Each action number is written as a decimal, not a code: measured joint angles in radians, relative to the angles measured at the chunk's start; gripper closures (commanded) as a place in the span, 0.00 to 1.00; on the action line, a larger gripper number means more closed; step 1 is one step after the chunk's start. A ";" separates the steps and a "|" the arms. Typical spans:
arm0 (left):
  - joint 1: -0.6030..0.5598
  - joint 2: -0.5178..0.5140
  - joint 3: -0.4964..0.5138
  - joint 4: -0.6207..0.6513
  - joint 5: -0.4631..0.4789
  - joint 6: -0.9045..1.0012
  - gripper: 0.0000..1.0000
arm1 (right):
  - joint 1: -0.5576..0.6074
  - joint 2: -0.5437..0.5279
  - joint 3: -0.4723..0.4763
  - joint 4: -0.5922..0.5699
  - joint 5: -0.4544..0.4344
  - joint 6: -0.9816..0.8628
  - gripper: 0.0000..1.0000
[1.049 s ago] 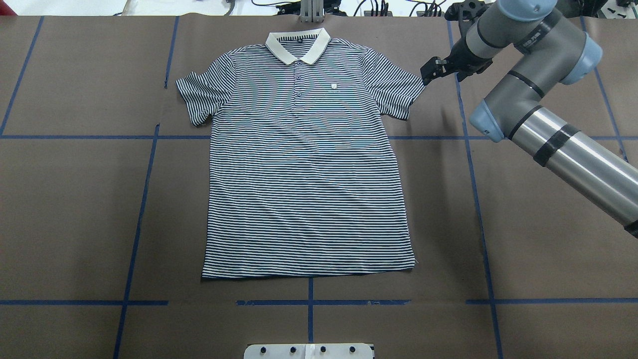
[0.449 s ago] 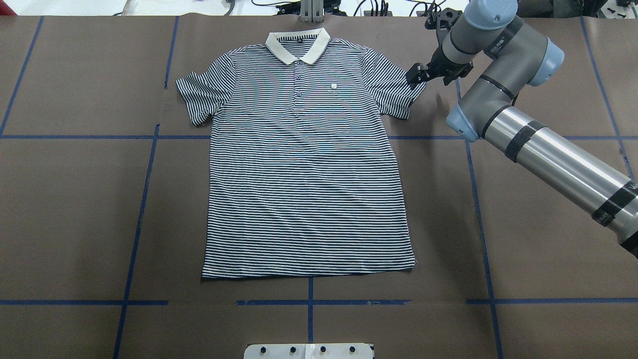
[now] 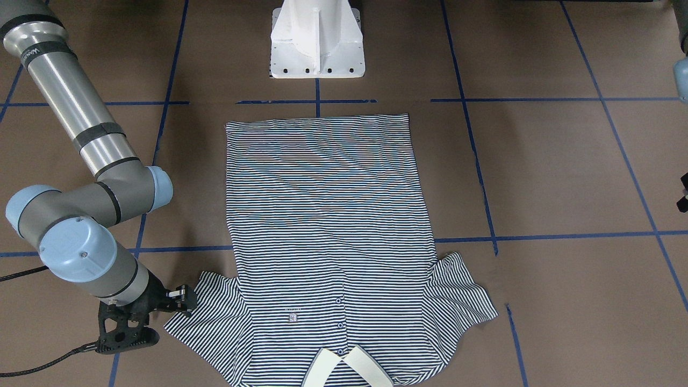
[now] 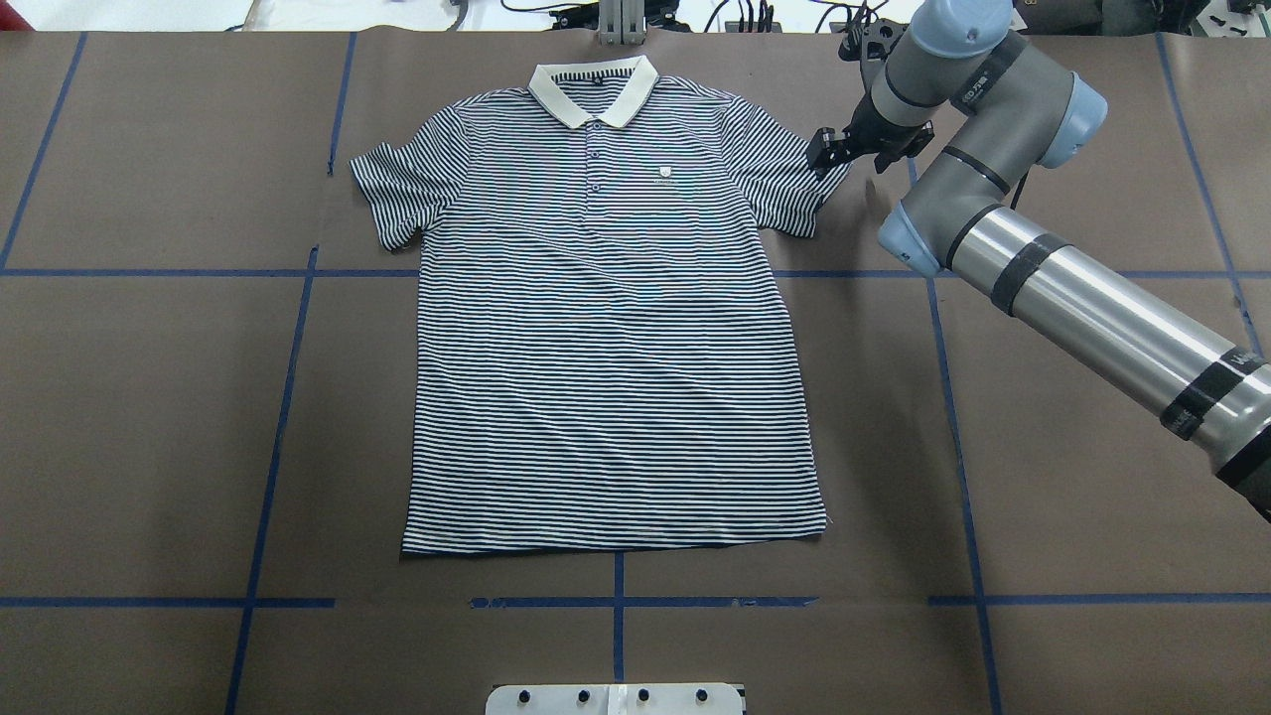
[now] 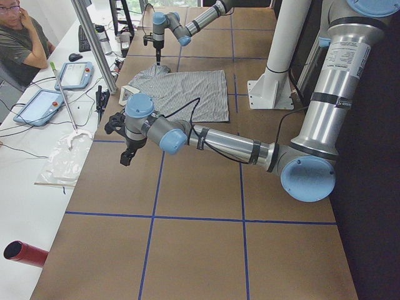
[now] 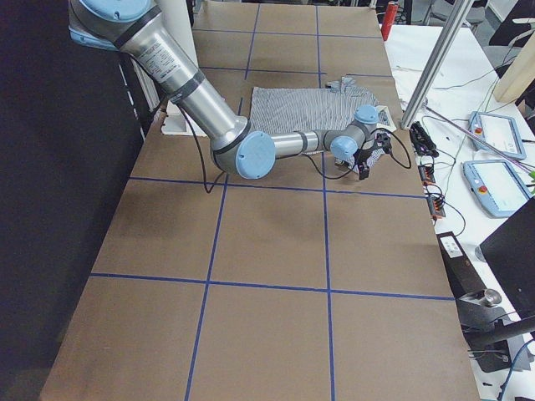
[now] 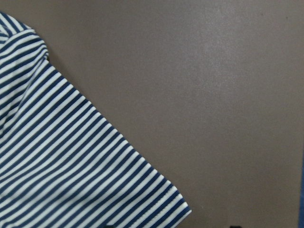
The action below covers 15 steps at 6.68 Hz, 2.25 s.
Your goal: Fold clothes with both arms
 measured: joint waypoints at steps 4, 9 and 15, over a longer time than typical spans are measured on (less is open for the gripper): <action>0.000 0.000 0.000 -0.001 0.000 -0.001 0.00 | -0.001 0.048 -0.077 0.001 -0.009 -0.003 0.91; 0.000 -0.008 0.004 -0.001 -0.002 -0.005 0.00 | -0.001 0.072 -0.069 0.000 -0.008 -0.009 1.00; 0.000 -0.012 0.027 -0.003 -0.007 -0.005 0.00 | -0.066 0.004 0.235 -0.015 0.038 0.076 1.00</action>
